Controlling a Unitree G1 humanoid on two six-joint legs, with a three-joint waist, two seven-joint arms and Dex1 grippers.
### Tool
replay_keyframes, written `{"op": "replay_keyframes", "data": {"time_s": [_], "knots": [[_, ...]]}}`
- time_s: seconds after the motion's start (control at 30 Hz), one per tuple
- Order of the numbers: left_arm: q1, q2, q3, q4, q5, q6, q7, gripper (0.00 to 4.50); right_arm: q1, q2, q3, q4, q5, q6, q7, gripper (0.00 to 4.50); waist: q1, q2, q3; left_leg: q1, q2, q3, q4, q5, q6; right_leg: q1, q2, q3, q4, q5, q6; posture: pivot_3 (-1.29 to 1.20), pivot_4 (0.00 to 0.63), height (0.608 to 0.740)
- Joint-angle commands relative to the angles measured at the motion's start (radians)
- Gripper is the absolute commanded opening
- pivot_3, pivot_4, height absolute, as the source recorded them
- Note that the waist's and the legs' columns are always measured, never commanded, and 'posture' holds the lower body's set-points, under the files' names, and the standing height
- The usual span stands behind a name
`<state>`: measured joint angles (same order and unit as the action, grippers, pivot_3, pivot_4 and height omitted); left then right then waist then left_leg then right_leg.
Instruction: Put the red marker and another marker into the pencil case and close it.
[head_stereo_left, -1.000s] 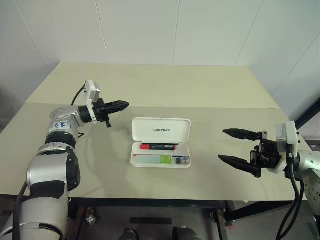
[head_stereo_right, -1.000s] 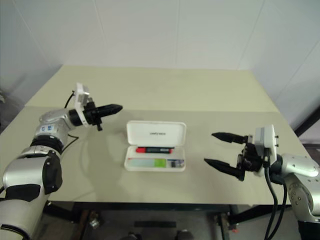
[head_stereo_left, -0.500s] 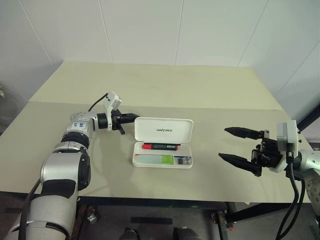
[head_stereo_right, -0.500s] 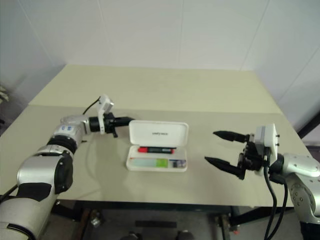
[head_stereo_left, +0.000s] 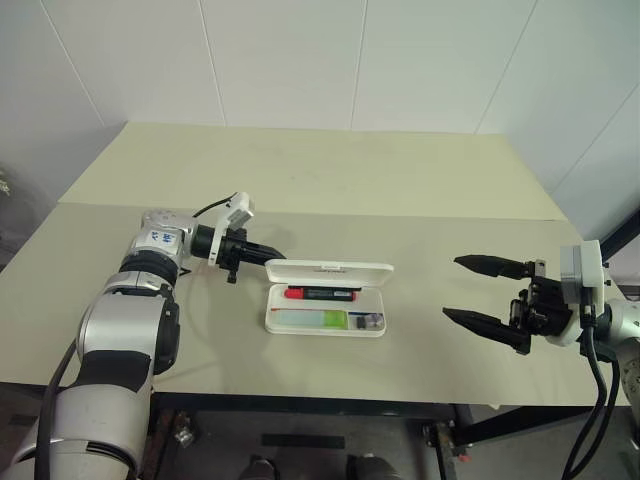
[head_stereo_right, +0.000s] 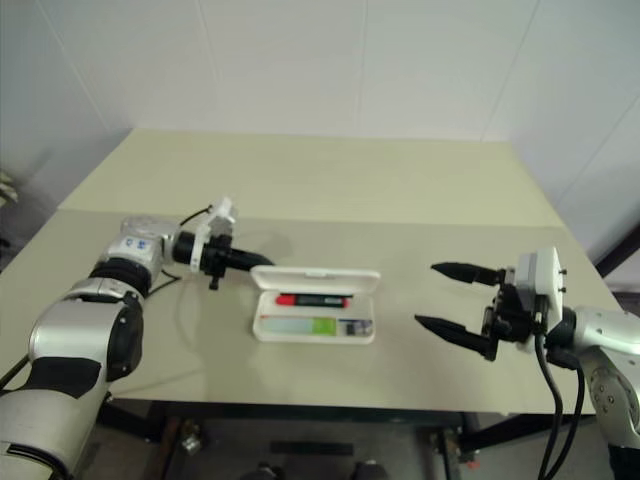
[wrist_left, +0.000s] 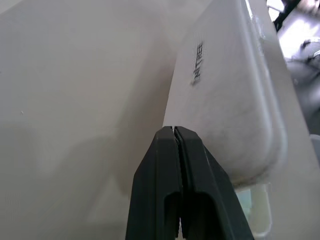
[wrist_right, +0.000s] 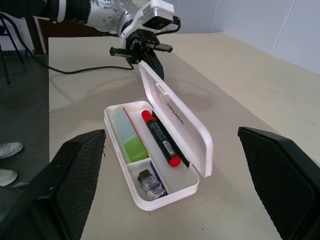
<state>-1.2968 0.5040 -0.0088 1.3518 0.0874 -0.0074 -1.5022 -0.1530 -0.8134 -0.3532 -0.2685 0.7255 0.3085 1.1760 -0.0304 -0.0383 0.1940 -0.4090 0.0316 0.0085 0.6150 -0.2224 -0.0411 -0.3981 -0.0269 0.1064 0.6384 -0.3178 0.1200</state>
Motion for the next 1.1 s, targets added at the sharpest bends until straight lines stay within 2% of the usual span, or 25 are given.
{"op": "replay_keyframes", "data": {"time_s": [0.03, 0.33, 0.43, 0.7, 1.0, 1.1], "knots": [[-0.035, -0.015, -0.047, -0.015, -0.001, -0.048, -0.112, 0.06, -0.019, -0.023, -0.027, -0.007, 0.013, -0.004, 0.011, 4.50, 0.001, 0.000, 0.000, 0.000, 0.000, 0.000, 0.000, 0.000, 0.000, 0.000, 0.000, 0.000, 0.000, 0.000, 0.000, 0.00, 0.150, 0.740], [-0.054, -0.066, -0.206, -0.034, 0.024, -0.218, -0.112, 0.06, -0.008, -0.009, -0.019, -0.016, 0.005, -0.008, 0.004, 4.50, 0.002, 0.000, 0.000, 0.000, 0.000, 0.000, 0.001, 0.000, 0.000, 0.000, 0.000, 0.001, 0.000, 0.000, 0.000, 0.00, 0.150, 0.740], [-0.046, -0.075, -0.259, -0.042, 0.061, -0.324, -0.112, 0.06, -0.004, -0.008, -0.016, -0.016, 0.000, -0.011, 0.003, 4.50, -0.001, 0.000, 0.000, 0.000, -0.001, 0.001, 0.001, 0.000, 0.000, 0.000, 0.000, 0.002, 0.000, 0.000, 0.000, 0.00, 0.150, 0.740], [-0.028, -0.122, -0.335, -0.062, 0.107, -0.523, -0.112, 0.06, 0.008, -0.019, -0.021, 0.010, 0.009, -0.016, 0.052, 4.50, 0.002, 0.000, 0.000, 0.000, -0.001, 0.001, 0.002, 0.000, 0.000, 0.000, 0.000, 0.003, 0.000, 0.000, 0.001, 0.00, 0.150, 0.740], [-0.008, -0.113, -0.433, -0.077, 0.224, -0.746, -0.058, 0.06, -0.024, -0.030, -0.003, 0.092, -0.018, -0.031, 0.131, 4.50, -0.002, 0.000, 0.000, 0.002, -0.001, 0.002, 0.004, 0.000, 0.000, 0.002, 0.001, 0.004, 0.003, 0.000, 0.001, 0.00, 0.150, 0.740], [-0.007, -0.112, -0.436, -0.076, 0.226, -0.771, -0.052, 0.06, -0.036, -0.027, 0.000, 0.105, -0.029, -0.035, 0.138, 4.50, -0.004, 0.000, 0.000, 0.004, -0.001, 0.002, 0.007, 0.000, 0.000, 0.004, 0.001, 0.004, 0.005, 0.000, 0.001, 0.00, 0.150, 0.740]]}}
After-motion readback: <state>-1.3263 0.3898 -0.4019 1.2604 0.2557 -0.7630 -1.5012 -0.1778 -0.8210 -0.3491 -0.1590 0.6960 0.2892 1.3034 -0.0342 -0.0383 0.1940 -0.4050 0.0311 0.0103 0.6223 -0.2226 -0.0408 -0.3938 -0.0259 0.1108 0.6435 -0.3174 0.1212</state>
